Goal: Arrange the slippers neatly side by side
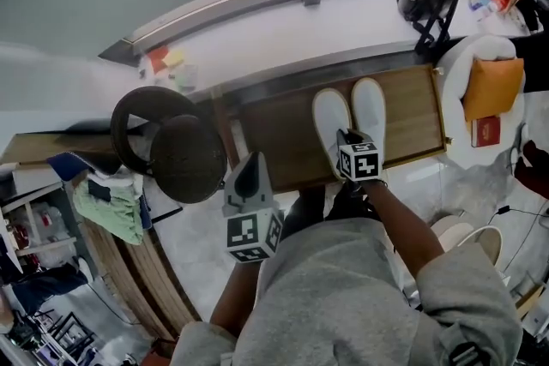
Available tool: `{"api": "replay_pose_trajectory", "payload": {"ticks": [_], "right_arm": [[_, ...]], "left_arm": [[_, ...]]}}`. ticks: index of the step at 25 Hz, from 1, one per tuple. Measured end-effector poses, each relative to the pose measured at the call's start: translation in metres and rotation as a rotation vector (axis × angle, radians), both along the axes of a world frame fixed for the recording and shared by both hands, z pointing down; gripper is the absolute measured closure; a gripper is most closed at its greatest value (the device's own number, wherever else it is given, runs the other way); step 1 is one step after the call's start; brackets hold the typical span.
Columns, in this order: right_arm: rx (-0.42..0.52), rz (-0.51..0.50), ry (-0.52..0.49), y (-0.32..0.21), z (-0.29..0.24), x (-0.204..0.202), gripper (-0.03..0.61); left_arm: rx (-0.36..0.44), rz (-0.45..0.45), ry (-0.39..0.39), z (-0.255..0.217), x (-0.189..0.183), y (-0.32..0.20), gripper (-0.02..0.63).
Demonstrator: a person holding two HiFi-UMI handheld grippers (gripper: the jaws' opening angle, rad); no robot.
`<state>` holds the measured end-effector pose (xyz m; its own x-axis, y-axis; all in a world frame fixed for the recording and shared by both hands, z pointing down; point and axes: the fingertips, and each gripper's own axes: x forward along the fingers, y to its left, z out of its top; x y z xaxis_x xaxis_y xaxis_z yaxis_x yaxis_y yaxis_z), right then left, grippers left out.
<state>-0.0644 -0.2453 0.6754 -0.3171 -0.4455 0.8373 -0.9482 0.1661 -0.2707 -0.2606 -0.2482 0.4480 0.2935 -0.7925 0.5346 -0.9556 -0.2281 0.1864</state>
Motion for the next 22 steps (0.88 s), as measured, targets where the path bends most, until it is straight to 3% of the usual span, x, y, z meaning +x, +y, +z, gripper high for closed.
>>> {"api": "replay_pose_trajectory", "payload": {"ticks": [4,17,22], "right_arm": [[-0.025,0.033,0.007,-0.002,0.011,0.019,0.538],[-0.037,0.125,-0.061,-0.012,0.016,0.022,0.538],[-0.024,0.062,-0.081,-0.013,0.013,0.018,0.537]], "left_arm": [[-0.002,0.008,-0.004,-0.002,0.01,-0.001,0.6],[-0.008,0.006,-0.032,-0.003,0.013,0.0,0.6],[-0.009,0.014,-0.027,-0.004,0.02,0.0,0.598]]}}
